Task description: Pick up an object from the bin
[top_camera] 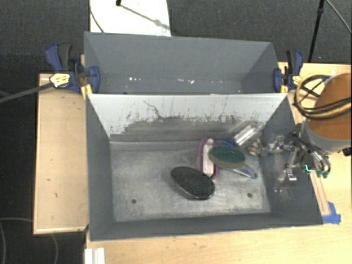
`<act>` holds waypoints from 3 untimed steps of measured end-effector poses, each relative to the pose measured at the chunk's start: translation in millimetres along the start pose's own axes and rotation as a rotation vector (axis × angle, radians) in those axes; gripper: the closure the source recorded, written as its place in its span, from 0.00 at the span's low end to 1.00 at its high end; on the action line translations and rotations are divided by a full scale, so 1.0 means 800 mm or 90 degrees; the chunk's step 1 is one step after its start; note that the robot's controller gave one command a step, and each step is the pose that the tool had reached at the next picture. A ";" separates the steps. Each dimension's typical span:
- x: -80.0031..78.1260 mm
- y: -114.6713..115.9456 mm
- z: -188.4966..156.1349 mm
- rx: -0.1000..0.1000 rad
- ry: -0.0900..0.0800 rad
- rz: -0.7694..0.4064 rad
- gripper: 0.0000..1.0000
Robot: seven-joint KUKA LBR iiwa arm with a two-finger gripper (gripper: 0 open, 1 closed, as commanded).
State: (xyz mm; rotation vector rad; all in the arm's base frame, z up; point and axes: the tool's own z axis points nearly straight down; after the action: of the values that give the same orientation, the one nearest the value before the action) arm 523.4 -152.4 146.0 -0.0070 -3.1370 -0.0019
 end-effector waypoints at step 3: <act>0.022 0.086 0.047 0.000 -0.003 0.142 0.00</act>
Offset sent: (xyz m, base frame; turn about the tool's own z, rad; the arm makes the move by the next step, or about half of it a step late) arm 0.0104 0.0212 0.0052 0.1064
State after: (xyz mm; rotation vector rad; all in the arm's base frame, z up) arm 505.9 -83.4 108.5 -0.3572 -3.1213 -0.0003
